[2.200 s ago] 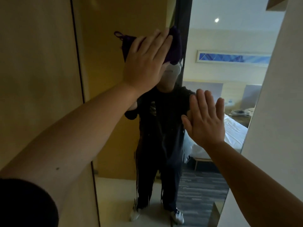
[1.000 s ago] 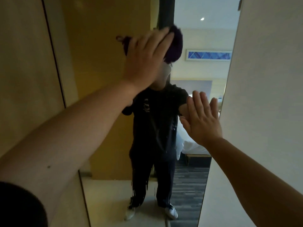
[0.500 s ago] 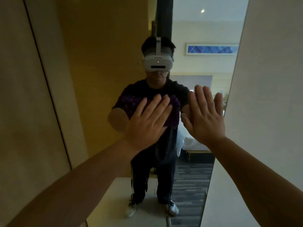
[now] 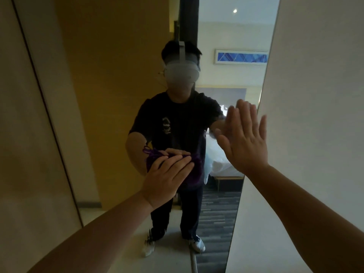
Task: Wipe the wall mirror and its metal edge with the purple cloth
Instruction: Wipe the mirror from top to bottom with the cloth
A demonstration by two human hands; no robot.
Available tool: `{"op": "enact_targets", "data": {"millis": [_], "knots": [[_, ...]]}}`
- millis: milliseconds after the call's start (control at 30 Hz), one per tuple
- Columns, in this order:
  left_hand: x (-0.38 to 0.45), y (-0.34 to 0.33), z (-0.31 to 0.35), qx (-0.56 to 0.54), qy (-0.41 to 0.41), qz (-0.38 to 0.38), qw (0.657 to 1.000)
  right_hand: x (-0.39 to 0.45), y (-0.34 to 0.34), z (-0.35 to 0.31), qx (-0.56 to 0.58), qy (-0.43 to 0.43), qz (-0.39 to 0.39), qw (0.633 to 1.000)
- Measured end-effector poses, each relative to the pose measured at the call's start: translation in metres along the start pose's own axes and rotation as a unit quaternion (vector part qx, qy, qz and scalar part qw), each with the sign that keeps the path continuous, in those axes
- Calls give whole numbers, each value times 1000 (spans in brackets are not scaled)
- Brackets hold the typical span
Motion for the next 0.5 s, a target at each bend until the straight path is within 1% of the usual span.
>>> {"op": "enact_targets", "data": {"millis": [67,167,333,367,433,500], "knots": [[13,12,-5,-23,4,8,1000,-10,-4,11,-22,-8,-22,999],[59,39,-30,-33,30,57,997,-12,-9,16,-35,3,-44,998],[196,91,-100,9,82,136,987,-11,-11,15,-23,4,-52,998],[223,99,-109,25,88,135,987,-11,-11,16,-21,4,-54,998],[265,102,-115,54,81,100,990,-11,-12,17,-17,5,-51,999],[284,94,-114,80,81,63,992,-11,-13,18,-14,9,-39,999]]}}
Point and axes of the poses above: each hand's wrist, its own x-axis towards the middle knuckle, its own y-axis out of the back of the hand, z = x × y, the point moved 7 cm from there along x, towards the middle knuckle, and after that the axes turned 3 degrees about -y, right-handed, at the moved point
